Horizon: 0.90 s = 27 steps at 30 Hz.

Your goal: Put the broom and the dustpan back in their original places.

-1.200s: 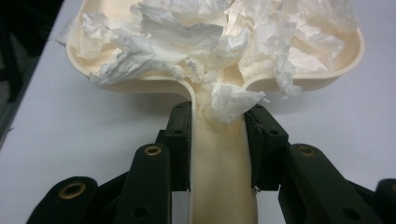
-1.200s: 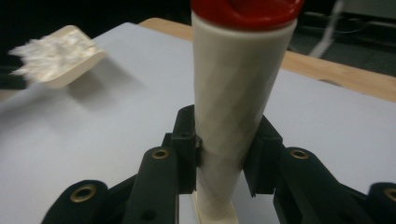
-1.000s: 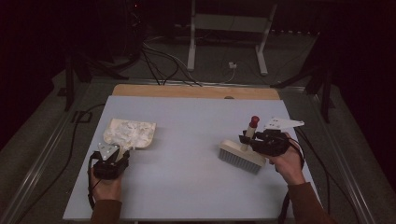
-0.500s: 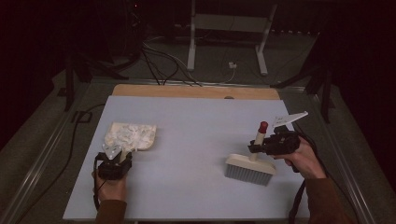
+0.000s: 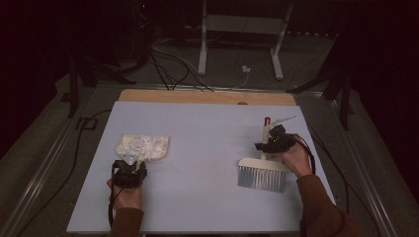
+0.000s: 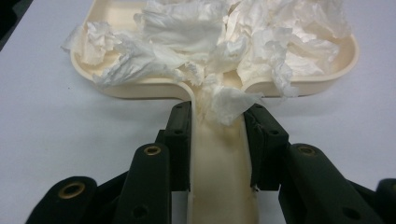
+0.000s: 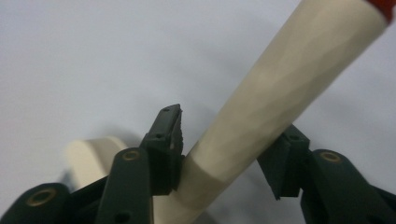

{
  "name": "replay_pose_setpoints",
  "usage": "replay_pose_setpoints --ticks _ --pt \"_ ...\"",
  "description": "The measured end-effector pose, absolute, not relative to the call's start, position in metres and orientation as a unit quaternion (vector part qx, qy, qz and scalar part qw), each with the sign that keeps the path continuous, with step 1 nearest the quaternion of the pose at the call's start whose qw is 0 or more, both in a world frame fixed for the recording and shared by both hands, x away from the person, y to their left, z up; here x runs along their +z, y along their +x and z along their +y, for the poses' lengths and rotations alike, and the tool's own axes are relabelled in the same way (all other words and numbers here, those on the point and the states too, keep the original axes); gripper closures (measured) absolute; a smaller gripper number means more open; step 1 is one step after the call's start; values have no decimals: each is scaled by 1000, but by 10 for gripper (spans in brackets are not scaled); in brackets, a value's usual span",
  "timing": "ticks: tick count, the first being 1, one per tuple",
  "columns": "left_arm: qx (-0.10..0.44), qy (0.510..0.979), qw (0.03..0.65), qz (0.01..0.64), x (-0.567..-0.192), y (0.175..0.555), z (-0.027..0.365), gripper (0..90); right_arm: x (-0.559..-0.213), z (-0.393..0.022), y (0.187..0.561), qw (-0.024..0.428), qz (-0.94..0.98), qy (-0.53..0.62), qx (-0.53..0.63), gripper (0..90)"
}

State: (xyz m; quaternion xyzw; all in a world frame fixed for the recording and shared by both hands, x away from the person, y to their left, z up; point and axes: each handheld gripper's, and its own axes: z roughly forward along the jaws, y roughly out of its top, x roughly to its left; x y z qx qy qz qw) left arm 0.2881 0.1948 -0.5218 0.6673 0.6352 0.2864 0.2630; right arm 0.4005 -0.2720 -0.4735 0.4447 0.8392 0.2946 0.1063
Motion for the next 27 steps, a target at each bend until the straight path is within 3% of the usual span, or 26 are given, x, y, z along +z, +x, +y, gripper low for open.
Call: replay_pose_setpoints --ticks 4,7,13,15,17,27 --pt "284 665 264 638 -523 290 194 663 -487 -270 400 125 832 466 274 478" --pt "282 665 269 637 -523 289 194 651 -492 -269 395 151 825 476 267 399" --pt "276 662 310 624 -515 283 196 457 -485 -269 379 189 781 508 310 213" --pt "277 657 342 612 -510 278 198 429 -482 -268 369 202 770 507 331 154" --pt "281 654 372 596 -502 273 202 312 -478 -266 357 212 759 501 358 133" --pt "305 660 477 494 -467 243 217 91 -474 -250 303 230 739 420 474 34"
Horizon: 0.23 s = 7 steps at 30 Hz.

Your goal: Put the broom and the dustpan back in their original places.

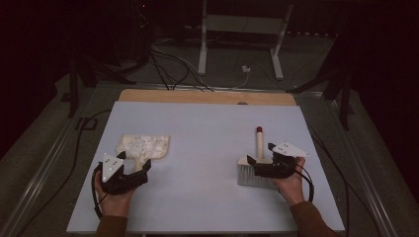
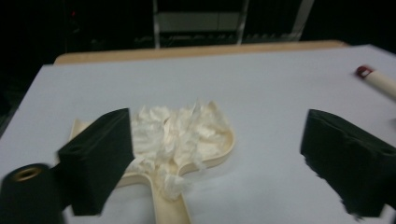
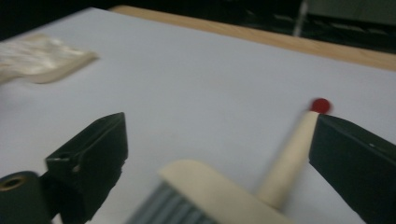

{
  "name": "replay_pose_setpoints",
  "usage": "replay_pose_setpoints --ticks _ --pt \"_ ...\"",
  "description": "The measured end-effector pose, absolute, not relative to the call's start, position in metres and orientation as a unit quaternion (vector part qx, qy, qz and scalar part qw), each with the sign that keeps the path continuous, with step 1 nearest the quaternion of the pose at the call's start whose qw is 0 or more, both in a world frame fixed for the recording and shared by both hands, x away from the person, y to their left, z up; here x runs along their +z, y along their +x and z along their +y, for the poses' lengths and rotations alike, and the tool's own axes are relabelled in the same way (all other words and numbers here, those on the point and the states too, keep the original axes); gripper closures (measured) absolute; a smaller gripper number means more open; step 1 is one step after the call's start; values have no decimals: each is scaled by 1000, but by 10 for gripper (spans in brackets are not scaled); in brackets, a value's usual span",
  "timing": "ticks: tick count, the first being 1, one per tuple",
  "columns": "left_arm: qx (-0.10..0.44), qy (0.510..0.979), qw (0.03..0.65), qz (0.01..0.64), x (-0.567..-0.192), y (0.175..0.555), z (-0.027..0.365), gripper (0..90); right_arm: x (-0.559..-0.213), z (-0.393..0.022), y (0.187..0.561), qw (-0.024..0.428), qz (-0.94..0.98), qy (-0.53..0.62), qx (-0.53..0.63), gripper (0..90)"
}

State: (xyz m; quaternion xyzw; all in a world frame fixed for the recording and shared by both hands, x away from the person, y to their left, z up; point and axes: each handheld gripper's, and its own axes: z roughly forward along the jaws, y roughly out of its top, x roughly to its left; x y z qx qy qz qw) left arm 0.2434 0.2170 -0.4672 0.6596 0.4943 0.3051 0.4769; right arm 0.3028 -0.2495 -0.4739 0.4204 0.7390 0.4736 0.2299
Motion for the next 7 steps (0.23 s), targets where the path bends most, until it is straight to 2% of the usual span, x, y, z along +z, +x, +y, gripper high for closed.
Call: replay_pose_setpoints --ticks 2,7 --pt "302 663 483 486 -466 240 219 18 -476 -247 296 233 737 410 485 19" --pt "308 671 490 463 -466 233 217 4 -475 -248 284 232 720 410 510 2"
